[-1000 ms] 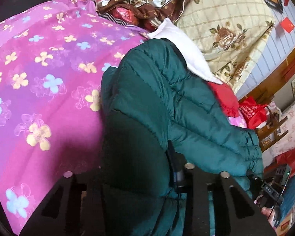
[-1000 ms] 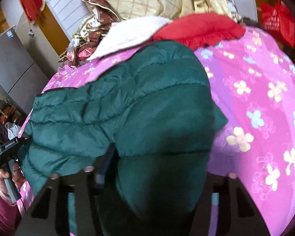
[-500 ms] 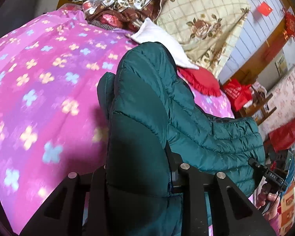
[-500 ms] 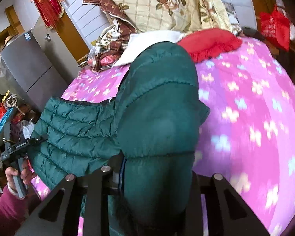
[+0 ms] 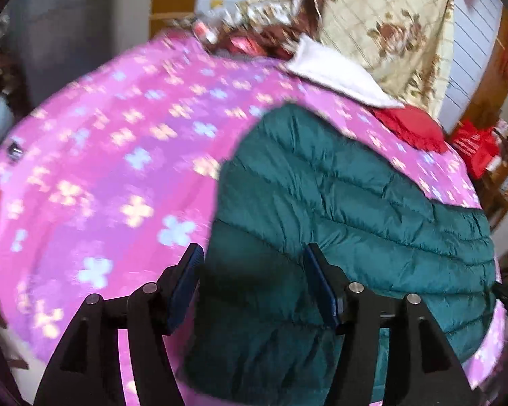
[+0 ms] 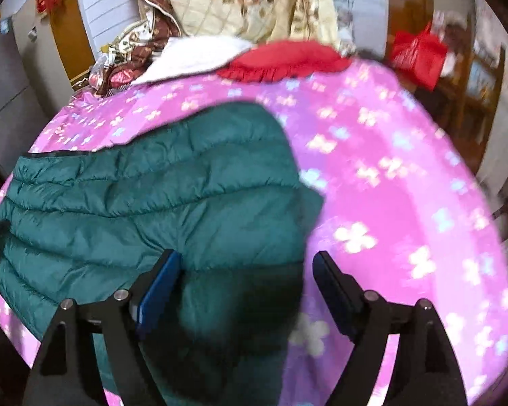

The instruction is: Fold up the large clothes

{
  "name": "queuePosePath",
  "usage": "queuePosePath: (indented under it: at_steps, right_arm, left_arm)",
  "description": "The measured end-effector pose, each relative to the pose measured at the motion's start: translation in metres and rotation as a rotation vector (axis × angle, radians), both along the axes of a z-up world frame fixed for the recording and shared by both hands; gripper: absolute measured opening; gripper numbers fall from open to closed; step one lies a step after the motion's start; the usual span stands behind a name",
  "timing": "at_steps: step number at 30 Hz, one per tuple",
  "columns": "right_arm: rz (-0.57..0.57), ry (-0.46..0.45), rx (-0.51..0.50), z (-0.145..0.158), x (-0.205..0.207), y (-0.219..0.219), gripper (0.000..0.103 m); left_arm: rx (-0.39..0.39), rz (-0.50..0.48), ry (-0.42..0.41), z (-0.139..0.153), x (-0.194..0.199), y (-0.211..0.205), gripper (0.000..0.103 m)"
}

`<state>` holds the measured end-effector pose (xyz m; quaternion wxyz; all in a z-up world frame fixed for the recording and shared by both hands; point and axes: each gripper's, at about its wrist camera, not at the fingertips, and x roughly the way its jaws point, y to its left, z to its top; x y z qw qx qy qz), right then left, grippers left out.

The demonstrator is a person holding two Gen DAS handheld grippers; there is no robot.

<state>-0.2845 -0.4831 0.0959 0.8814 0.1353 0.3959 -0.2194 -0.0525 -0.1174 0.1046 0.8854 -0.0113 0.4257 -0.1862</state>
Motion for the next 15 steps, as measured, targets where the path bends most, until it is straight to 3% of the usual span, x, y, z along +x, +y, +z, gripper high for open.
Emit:
queuePosePath:
  at_steps: [2,6,15]
  right_arm:
    - [-0.013,-0.014,-0.064,0.016,-0.012,0.011,0.084]
    - [-0.019,-0.073,-0.088,0.042,-0.026,0.035,0.089]
    - [0.009,-0.144,-0.044,0.047,-0.019,0.097,0.092]
  left_arm:
    - [0.008,0.007,-0.046,0.011,-0.011,0.002,0.053]
    - [0.057,0.013,-0.138,0.028,-0.039,-0.004,0.053]
    - [0.057,-0.049,-0.18,0.038,-0.083,-0.033,0.053]
